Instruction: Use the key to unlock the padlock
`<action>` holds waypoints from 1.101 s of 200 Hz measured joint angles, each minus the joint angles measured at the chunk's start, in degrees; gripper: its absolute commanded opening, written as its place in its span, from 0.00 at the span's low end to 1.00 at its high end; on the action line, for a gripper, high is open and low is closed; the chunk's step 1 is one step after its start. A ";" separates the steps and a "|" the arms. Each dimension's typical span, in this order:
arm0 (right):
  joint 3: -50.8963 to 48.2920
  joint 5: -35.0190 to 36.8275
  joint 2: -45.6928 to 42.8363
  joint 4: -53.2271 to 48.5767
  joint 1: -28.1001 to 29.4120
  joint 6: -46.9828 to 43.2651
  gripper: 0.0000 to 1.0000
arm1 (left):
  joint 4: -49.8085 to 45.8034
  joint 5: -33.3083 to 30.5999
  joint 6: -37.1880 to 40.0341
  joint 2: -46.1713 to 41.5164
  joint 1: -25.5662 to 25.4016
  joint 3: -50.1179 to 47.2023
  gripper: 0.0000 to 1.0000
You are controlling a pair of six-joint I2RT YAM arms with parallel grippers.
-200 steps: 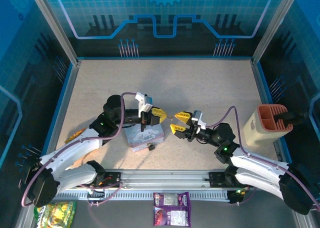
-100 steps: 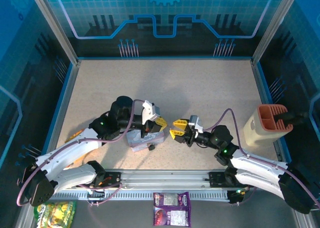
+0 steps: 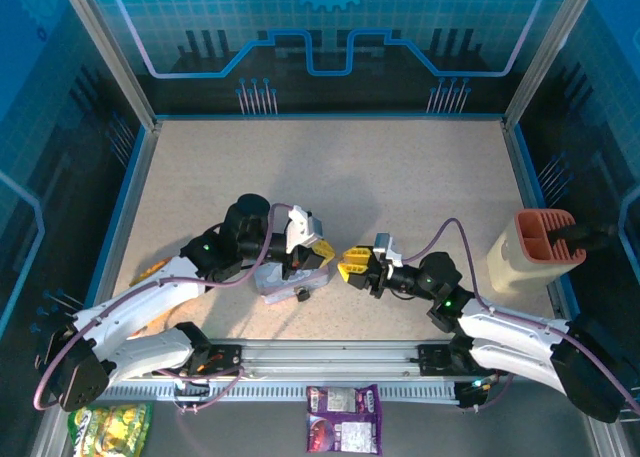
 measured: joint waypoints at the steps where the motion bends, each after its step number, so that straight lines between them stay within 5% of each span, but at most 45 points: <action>1: 0.00 -0.02 0.00 0.02 0.00 0.00 0.28 | 0.00 0.00 0.02 0.00 0.00 0.00 0.00; 86: -0.11 -0.74 0.00 0.55 0.72 -0.02 0.23 | -0.44 1.57 1.44 0.35 0.00 0.00 0.00; 220: -0.15 -0.55 0.87 0.52 0.98 0.20 0.00 | -1.25 2.14 1.62 0.52 -0.04 0.00 0.01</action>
